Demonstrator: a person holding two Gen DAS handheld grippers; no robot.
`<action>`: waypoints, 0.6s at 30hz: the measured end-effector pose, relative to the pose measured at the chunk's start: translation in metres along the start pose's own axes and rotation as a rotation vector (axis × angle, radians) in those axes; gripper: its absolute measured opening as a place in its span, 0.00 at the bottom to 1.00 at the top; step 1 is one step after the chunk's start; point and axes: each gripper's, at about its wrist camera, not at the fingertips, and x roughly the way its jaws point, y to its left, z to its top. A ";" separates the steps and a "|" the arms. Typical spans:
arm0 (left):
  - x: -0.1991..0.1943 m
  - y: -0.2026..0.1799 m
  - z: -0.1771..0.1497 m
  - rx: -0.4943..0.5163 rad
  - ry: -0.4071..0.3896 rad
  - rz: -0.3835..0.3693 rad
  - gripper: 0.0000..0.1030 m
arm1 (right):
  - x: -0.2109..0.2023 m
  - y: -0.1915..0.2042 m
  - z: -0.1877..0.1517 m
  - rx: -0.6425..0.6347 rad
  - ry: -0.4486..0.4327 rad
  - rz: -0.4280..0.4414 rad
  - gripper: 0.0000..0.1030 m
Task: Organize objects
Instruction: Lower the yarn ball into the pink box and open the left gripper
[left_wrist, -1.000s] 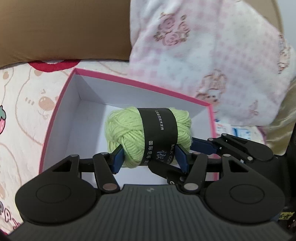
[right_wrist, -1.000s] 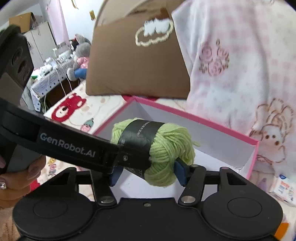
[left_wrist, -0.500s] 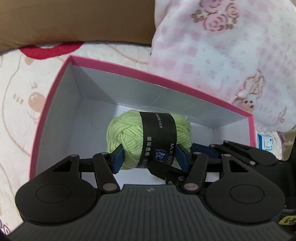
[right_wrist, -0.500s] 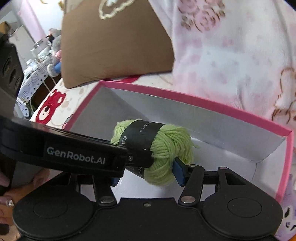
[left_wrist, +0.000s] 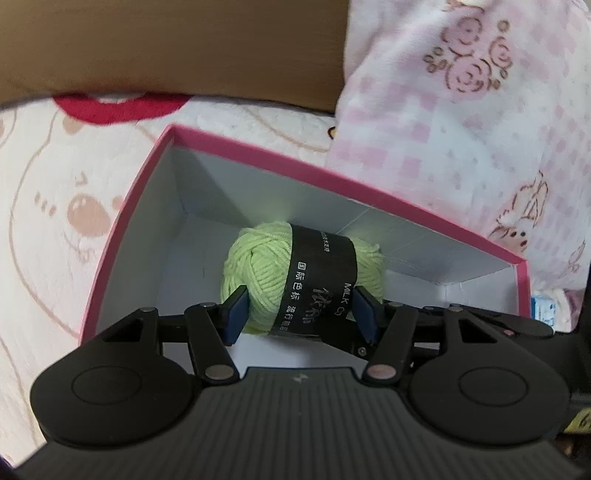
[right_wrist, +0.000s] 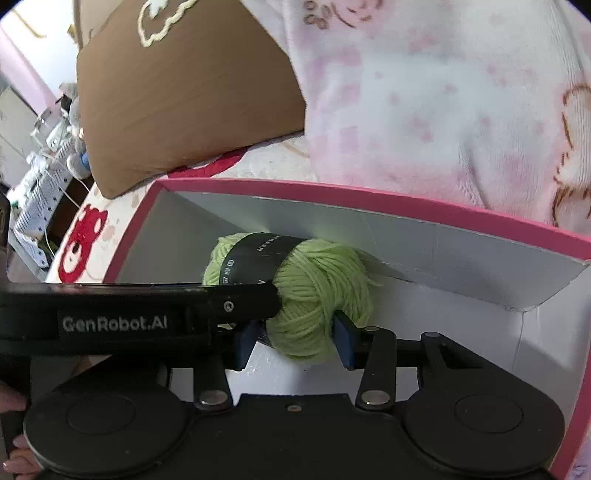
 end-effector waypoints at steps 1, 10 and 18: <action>0.001 0.002 -0.001 -0.011 -0.001 -0.006 0.57 | 0.000 0.002 -0.001 -0.020 -0.004 -0.015 0.46; 0.009 0.006 -0.008 -0.020 -0.047 0.000 0.52 | -0.010 0.015 -0.001 -0.151 0.011 -0.084 0.45; 0.011 -0.002 -0.003 -0.025 -0.013 0.018 0.56 | -0.025 0.011 -0.016 -0.144 0.038 -0.043 0.45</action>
